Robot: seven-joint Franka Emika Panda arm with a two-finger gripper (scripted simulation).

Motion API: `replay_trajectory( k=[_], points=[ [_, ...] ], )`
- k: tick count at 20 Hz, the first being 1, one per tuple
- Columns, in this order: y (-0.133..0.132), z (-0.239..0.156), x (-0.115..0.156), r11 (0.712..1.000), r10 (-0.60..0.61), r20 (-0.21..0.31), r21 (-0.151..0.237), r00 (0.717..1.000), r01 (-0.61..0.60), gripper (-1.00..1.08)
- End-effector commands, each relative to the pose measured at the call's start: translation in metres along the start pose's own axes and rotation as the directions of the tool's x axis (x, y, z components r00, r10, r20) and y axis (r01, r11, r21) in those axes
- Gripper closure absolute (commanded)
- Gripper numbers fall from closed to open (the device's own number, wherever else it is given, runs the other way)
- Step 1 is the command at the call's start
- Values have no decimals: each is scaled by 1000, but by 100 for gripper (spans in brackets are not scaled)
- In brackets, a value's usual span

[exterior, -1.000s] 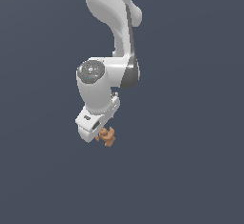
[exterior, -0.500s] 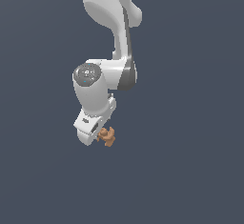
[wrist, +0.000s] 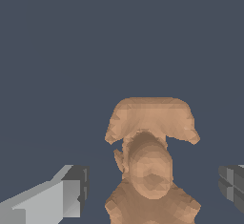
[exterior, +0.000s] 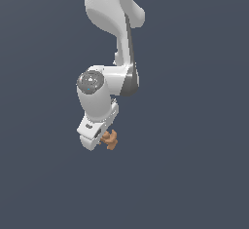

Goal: Pick up the object and move it to a goal position.

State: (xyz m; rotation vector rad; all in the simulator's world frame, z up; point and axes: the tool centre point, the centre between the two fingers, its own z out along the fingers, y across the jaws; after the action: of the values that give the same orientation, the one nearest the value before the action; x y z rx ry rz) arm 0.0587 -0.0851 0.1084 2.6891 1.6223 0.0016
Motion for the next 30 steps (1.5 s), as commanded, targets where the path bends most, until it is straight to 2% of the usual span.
replay_trajectory(
  k=[1, 10, 11, 23, 30],
  points=[
    [-1, 15, -1, 1000, -1, 0, 2, 1000, 1, -92],
    [0, 32, 0, 1000, -3, 0, 1, 1000, 3, -92],
    [0, 32, 0, 1000, -3, 0, 1, 1000, 3, 108],
    [-1, 32, 0, 1000, -3, 0, 1, 1000, 3, 108],
    [-14, 31, 5, 1000, -3, 0, 1, 1000, 3, 108]
  ],
)
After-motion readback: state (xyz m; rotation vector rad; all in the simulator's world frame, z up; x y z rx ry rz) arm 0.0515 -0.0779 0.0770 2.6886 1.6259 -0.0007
